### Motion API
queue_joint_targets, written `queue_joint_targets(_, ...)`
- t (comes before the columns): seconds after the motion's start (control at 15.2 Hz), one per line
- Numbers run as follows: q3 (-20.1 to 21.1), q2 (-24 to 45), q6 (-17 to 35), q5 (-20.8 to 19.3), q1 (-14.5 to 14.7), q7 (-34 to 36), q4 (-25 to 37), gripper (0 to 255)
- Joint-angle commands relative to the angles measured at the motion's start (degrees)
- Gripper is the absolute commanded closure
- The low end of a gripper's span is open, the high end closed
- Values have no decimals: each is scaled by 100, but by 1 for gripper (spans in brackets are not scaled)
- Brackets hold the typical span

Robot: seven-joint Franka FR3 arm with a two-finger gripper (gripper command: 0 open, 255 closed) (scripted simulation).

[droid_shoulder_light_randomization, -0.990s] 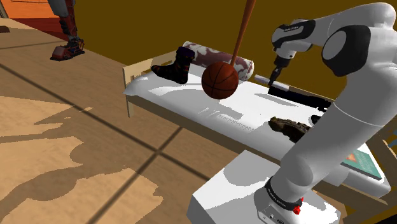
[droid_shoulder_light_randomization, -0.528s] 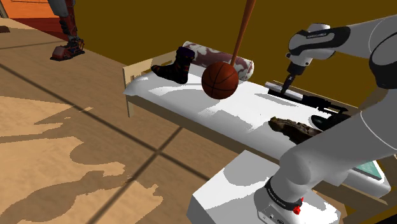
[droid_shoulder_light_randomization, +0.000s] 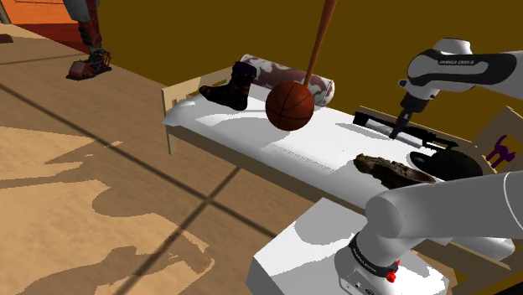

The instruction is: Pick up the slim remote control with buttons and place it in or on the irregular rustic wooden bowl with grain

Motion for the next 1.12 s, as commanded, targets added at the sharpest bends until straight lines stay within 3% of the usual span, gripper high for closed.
queue_joint_targets(0.0,43,-421,-137,-180,-223,-55,-273,255)
queue_joint_targets(0.2,62,-1017,-400,-416,-578,-224,-593,255)
queue_joint_targets(1.06,-381,-803,672,-757,-651,-158,-1441,255)
